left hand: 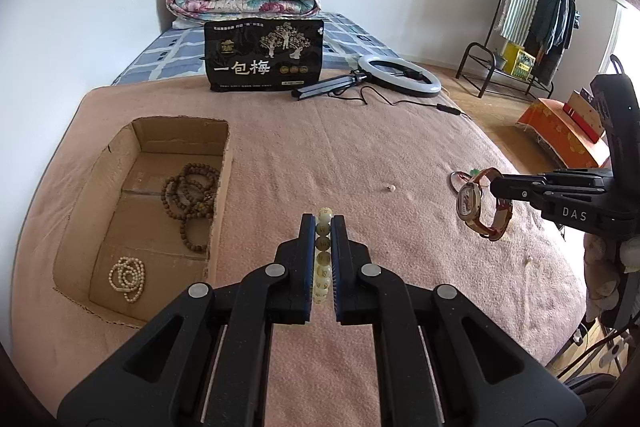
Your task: Organize jewelry
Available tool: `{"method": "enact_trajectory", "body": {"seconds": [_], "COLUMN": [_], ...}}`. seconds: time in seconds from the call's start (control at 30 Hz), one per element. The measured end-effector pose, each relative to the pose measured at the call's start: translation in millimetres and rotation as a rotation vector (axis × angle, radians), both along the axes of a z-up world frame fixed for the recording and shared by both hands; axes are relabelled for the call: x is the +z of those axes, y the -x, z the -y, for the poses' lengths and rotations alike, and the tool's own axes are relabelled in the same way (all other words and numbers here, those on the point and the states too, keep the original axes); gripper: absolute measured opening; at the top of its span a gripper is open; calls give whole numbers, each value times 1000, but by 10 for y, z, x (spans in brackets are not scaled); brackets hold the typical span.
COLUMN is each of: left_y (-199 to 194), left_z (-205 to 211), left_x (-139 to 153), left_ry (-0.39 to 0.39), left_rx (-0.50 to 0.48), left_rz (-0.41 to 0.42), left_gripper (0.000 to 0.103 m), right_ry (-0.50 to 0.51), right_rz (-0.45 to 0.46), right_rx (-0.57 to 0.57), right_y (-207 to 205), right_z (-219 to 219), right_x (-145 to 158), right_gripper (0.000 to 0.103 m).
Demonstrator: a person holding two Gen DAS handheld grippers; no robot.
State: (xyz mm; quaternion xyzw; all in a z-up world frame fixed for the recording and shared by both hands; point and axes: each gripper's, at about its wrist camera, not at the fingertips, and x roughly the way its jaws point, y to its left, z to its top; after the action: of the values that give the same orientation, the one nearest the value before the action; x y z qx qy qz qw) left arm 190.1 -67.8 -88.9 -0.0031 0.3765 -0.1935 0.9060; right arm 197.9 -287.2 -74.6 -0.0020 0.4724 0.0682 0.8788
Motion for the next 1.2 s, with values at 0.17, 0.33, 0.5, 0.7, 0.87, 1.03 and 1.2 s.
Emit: {"method": "enact_trajectory", "body": {"seconds": [0.17, 0.33, 0.5, 0.7, 0.87, 1.03, 1.2], "left_y": [-47, -108, -193, -306, -416, -521, -653], "left_z": [-261, -536, -810, -1106, -1320, -1466, -1572], "left_x": [53, 109, 153, 157, 109, 30, -28], "left_ry": [9, 14, 21, 22, 38, 44, 50], "left_rx": [38, 80, 126, 171, 196, 214, 225], "left_rz": [10, 23, 33, 37, 27, 14, -1], "left_gripper": [5, 5, 5, 5, 5, 5, 5], "right_ry": [-9, -16, -22, -36, -45, -65, -79], "right_rz": [15, 28, 36, 36, 32, 28, 15], "right_rx": [32, 66, 103, 147, 184, 215, 248], "right_y": [-71, -155, -259, -387, -465, -540, -606], "right_z": [-234, -492, -764, -1082, -1324, -1547, -1767], "right_x": [88, 162, 209, 216, 200, 184, 132], "right_gripper": [6, 5, 6, 6, 6, 6, 6]}}
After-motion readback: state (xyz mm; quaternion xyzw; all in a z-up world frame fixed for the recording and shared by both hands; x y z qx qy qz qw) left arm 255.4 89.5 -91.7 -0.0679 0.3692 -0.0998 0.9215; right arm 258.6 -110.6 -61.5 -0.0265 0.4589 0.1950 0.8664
